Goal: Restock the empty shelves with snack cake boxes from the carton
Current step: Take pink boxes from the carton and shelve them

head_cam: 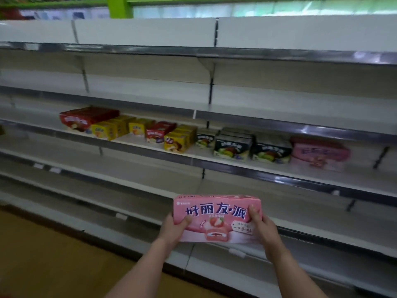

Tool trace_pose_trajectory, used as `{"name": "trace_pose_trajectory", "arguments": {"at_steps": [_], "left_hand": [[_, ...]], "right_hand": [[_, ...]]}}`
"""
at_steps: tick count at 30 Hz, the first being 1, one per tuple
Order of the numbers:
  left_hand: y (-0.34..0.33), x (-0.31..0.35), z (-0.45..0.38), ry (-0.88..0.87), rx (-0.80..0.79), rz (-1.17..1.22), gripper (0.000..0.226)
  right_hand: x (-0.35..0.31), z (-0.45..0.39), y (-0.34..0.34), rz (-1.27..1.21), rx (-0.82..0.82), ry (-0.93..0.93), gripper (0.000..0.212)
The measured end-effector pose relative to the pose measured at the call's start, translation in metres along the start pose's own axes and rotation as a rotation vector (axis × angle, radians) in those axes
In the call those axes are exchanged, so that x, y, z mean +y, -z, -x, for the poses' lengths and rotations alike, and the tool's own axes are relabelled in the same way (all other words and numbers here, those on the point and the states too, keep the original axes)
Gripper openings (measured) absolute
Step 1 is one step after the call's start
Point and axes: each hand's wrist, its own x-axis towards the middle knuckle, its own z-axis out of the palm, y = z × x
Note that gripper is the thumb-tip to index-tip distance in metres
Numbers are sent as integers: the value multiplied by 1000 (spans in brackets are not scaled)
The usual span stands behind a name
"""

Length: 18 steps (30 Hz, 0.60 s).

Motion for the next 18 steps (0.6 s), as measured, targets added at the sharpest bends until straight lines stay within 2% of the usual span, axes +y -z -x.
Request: {"name": "trace_pose_trajectory", "arguments": {"at_steps": [5,9,13,18], "left_hand": [[-52,14,-16,-107,-109,-114,22],[-98,27,-27,-159,-159,-174,24],[-149,45,-41,-207,-167,-219,34],[-227,69,-57,-218,-213,-244,40]], "right_hand": [[-6,9,49,36,140,14,42],[-7,8,91,53,249,-8,82],[-15,-2,132,84,322,-50,63],[-27,-28,200,151,355,-41,63]]}}
